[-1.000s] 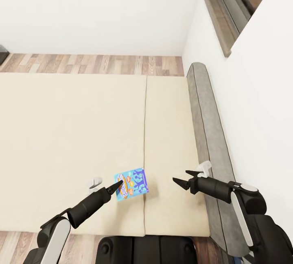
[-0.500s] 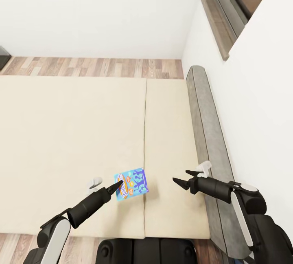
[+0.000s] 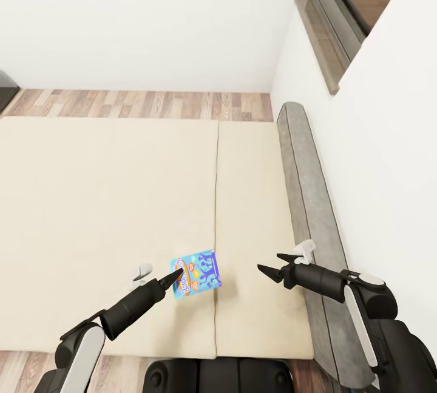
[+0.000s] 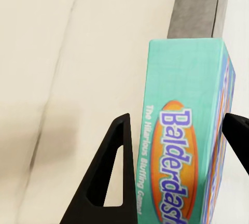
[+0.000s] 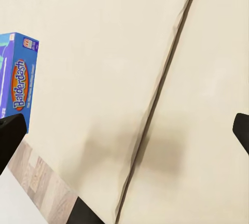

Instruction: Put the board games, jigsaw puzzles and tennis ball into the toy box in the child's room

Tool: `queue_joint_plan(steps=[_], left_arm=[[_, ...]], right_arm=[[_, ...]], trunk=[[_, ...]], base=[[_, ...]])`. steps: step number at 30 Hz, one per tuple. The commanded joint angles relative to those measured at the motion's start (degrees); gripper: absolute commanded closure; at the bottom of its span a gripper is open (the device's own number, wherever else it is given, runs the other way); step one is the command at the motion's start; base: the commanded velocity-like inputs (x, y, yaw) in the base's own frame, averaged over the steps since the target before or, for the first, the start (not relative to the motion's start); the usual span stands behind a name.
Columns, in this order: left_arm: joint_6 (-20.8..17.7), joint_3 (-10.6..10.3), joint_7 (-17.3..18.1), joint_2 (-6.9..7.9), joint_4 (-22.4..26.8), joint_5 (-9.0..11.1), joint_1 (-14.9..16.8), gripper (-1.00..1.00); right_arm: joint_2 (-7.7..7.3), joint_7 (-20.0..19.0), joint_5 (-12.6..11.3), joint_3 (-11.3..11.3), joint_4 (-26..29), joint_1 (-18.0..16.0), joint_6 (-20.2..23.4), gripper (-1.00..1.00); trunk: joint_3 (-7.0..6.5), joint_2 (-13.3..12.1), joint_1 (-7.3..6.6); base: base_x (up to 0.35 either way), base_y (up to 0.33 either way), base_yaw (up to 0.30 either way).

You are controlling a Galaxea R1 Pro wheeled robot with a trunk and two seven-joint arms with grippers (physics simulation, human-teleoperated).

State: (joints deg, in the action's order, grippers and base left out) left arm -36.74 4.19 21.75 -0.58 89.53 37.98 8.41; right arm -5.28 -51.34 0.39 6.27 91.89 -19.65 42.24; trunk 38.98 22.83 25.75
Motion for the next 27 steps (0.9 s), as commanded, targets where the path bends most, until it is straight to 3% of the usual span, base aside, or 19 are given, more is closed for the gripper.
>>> queue_joint_plan(steps=[1, 27], left_arm=[[-0.44, 0.14, 0.13, -0.06, 0.03, 0.18, 0.03, 1.0], [-0.44, 0.13, 0.05, -0.12, -0.53, 0.18, 0.11, 1.0]], right_arm=[[0.0, -0.26, 0.05, 0.06, 0.04, -0.03, 0.39, -1.0], [-0.03, -0.46, 0.02, 0.04, 0.04, -0.08, 0.5, -1.0]], trunk=[[-0.01, 0.08, 0.03], [-1.96, 0.08, 0.03]], base=[[0.0, 0.0, 0.0], [0.0, 0.0, 0.0]])
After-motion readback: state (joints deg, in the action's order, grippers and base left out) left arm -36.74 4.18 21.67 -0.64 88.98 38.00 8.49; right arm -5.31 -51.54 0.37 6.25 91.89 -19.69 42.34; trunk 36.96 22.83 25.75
